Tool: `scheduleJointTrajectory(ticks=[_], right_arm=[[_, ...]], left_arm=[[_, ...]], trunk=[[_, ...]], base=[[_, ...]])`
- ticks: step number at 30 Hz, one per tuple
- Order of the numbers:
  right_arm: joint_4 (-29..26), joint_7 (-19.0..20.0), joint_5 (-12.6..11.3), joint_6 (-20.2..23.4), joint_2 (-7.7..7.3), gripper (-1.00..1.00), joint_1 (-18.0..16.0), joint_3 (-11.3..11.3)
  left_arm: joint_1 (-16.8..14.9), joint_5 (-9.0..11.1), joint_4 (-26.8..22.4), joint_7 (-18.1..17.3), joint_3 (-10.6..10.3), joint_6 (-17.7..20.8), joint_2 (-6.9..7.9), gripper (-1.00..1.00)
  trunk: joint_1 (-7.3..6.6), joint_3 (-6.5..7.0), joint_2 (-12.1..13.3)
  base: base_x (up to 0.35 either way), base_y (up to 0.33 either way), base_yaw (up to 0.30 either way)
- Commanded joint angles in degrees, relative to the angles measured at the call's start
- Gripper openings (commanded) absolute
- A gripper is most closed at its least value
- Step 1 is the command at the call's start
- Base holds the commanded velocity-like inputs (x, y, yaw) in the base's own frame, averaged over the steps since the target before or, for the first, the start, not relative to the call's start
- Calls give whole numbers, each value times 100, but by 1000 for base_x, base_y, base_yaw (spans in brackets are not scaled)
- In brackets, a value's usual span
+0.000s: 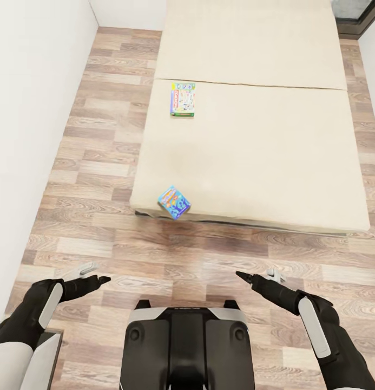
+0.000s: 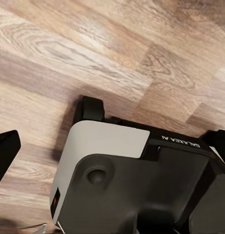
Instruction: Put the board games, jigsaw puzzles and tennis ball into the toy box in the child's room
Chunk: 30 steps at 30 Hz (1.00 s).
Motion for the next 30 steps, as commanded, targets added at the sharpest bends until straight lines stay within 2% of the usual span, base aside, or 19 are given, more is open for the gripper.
scheduleJointTrajectory(ticks=[1,4,8,22,30], right_arm=[[-3,24,7,33,0,100,-2,-12],[-3,24,10,32,-3,100,-2,-20],[-3,18,22,32,26,100,-2,-25],[-3,23,20,16,53,100,-2,-33],[-3,16,29,15,80,100,-2,-27]], left_arm=[[-3,-14,-4,-4,-3,21,-26,100],[-4,-35,-4,46,-50,-18,-144,100],[-14,-50,-4,71,-74,-69,-190,100],[-20,-54,-4,75,-74,-85,-104,100],[-20,-55,-4,81,-79,-90,-93,100]], trunk=[[4,4,-8],[4,33,-8],[4,71,-8],[4,204,-8],[4,280,-8]], base=[[0,0,79],[0,0,79],[0,0,79],[-2,0,43],[-132,34,2]])
